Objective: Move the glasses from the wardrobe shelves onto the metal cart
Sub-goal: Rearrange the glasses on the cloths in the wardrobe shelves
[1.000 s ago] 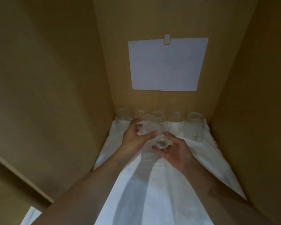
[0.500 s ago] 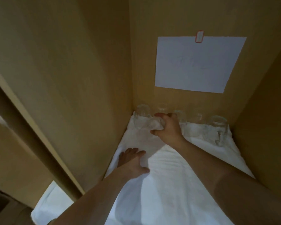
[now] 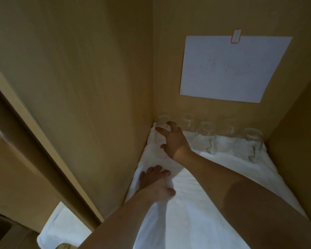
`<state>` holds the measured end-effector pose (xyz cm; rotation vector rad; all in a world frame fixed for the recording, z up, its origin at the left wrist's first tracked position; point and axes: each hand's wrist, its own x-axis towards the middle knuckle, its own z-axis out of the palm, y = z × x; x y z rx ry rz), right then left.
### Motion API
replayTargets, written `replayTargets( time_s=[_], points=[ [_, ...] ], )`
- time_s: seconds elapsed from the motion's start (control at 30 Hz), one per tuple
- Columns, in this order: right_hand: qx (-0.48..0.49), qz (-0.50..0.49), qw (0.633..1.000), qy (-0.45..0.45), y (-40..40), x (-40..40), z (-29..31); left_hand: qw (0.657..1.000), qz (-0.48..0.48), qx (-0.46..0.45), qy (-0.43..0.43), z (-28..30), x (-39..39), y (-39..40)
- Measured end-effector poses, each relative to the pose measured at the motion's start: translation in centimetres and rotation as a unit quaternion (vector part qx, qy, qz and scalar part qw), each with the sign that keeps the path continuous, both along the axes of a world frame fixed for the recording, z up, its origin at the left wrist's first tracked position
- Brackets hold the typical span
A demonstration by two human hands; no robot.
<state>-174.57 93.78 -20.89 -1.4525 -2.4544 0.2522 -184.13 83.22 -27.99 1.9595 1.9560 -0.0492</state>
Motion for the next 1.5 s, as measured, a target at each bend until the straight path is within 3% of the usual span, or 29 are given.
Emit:
replayTargets(
  time_s=[0.4,0.6,0.93,1.27,1.5],
  points=[
    [-0.005,0.022,0.999,-0.039,-0.2,-1.6,-1.1,1.000,0.003,0.005,-0.006,-0.1,0.1,-0.1],
    [0.039,-0.049,0.998,0.004,-3.0,0.8,-1.0,0.999,0.021,0.025,-0.013,-0.7,0.6,-0.6],
    [-0.038,-0.191,0.980,-0.036,-10.1,6.5,-4.1,1.000,0.001,0.009,-0.023,-0.5,0.3,-0.8],
    [-0.074,-0.221,0.971,-0.043,-16.5,11.1,-3.8,0.986,-0.007,0.119,-0.115,1.2,2.0,-3.6],
    [-0.085,-0.216,0.972,-0.025,-22.3,13.3,-3.4,0.977,-0.037,0.181,-0.107,2.9,4.1,-8.8]
  ],
)
